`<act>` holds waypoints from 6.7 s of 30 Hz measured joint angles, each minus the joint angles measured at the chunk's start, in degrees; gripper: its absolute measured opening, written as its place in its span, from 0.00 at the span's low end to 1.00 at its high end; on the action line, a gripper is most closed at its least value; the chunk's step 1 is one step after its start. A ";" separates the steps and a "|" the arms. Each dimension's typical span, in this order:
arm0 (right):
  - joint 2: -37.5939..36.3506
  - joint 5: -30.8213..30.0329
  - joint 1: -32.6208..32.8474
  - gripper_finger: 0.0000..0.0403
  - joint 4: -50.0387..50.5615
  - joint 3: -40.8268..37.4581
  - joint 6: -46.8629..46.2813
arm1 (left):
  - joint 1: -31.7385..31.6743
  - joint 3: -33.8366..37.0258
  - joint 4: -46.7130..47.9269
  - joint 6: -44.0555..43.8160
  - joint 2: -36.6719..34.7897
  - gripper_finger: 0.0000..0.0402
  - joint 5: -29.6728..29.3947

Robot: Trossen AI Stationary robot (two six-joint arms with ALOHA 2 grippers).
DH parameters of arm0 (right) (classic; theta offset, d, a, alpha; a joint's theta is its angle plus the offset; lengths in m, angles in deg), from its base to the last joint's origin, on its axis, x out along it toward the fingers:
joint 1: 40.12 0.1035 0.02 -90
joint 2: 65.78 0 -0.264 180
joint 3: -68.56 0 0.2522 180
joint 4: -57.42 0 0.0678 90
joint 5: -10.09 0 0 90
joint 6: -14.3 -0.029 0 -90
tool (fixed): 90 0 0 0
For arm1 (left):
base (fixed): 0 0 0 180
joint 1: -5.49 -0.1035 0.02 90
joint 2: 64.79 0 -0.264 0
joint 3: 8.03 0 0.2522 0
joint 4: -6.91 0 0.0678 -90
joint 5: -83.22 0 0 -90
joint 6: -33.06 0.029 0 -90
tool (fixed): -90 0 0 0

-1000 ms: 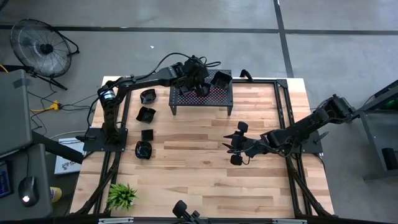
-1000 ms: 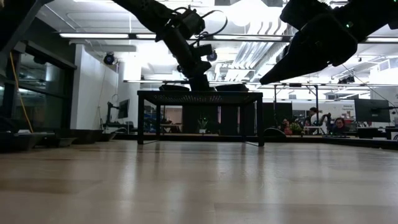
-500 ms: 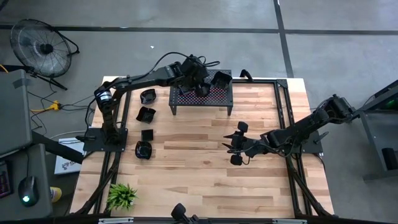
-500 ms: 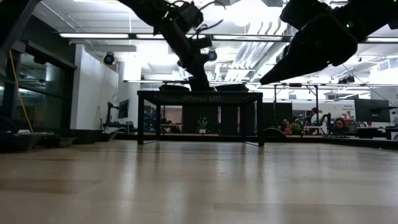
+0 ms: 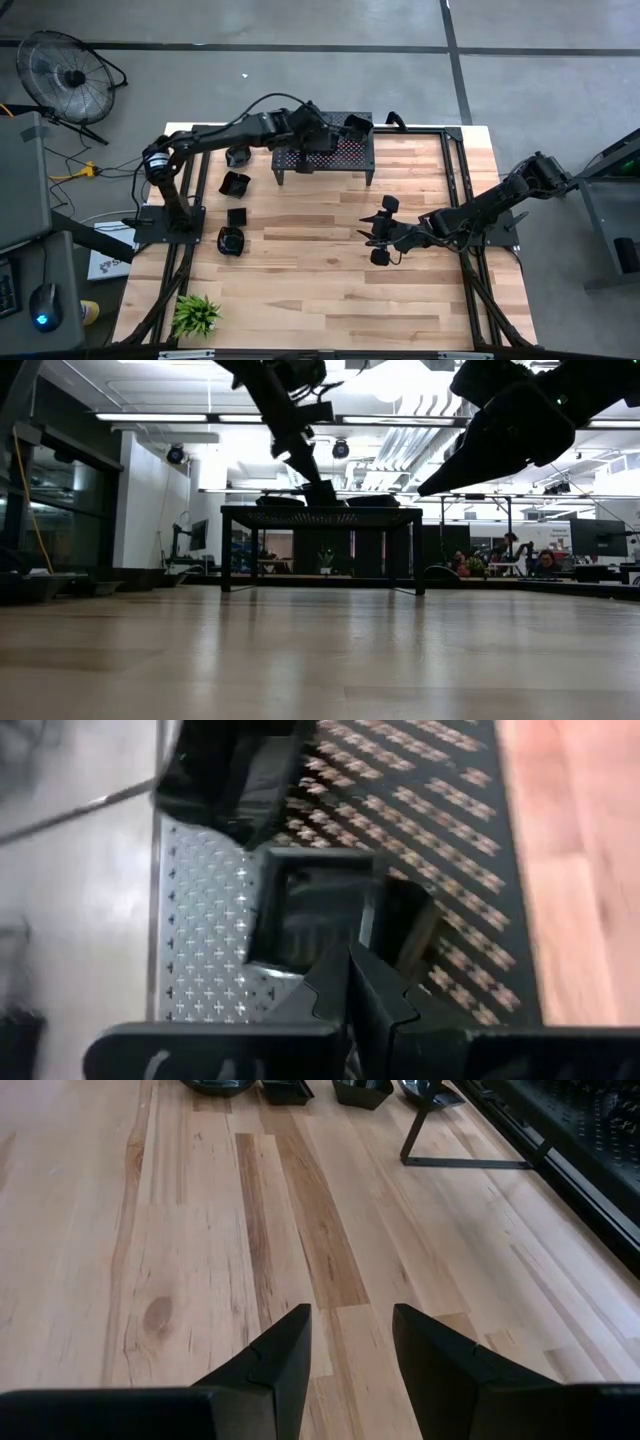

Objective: Pick & Place Mini shaped plates
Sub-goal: Adjust the black stacked square plate

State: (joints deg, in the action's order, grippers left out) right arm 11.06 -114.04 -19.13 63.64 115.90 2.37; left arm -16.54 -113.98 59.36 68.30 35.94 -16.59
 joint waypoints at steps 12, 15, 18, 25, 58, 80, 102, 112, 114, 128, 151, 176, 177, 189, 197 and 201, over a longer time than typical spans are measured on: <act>0.00 -0.02 0.00 0.34 -0.02 -0.02 0.04 | 2.71 -0.02 1.34 8.50 -1.25 0.00 -5.09; 0.00 -0.04 0.00 0.34 -0.02 0.00 0.13 | 2.70 -0.02 2.57 8.44 -1.27 0.01 -4.91; 0.00 -0.03 0.00 0.34 -0.02 -0.02 0.13 | 2.70 -0.02 2.65 8.05 -1.27 0.01 -4.87; 0.00 0.01 0.00 0.34 -0.02 -0.01 0.03 | 3.40 -0.02 4.46 7.92 -1.27 0.02 -3.80; 0.00 0.20 0.00 0.34 0.01 0.00 -0.04 | 10.19 -0.02 6.03 17.92 -1.27 0.37 -16.57; 0.00 0.35 0.00 0.34 0.02 -0.01 -0.05 | 3.15 -0.02 4.78 24.98 -1.27 0.40 -1.25; 0.00 -0.08 0.00 0.34 0.01 0.00 0.22 | -0.49 -0.02 4.49 25.60 -1.12 0.40 4.60; 0.00 -0.08 0.00 0.34 -0.02 0.00 0.25 | -0.47 0.00 4.53 25.56 -0.48 0.40 6.52; 0.01 -0.11 0.00 0.34 -0.02 0.00 0.33 | -0.47 0.00 4.43 25.56 -0.51 0.40 6.53; 0.00 0.20 -0.79 0.34 -0.02 0.00 0.32 | -0.47 0.00 4.82 24.58 -0.51 0.27 6.60; 0.00 0.35 -0.76 0.34 -0.02 -0.01 0.21 | -0.45 0.00 6.92 22.98 -0.51 0.13 6.41; 0.00 0.38 -0.76 0.34 0.27 0.01 0.19 | 2.51 0.00 8.93 21.47 -0.53 0.13 5.57; 0.00 0.38 -0.76 0.34 0.33 0.01 0.19 | 2.62 0.00 9.21 21.47 -0.53 0.13 5.43; 0.01 0.34 -0.75 0.34 0.42 -0.01 0.17 | 2.70 0.00 10.43 21.45 -0.55 0.13 4.88; 0.00 0.33 -0.74 0.34 0.42 0.01 0.17 | 2.70 0.00 10.58 21.43 -0.55 0.13 4.84; 0.00 0.31 -0.76 0.34 0.42 -0.02 0.17 | 2.70 0.00 10.86 21.41 -0.55 0.08 4.82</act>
State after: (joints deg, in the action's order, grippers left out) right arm 11.06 -113.73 -19.89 64.07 115.89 2.53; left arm -13.85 -113.98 70.22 89.71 35.40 -11.77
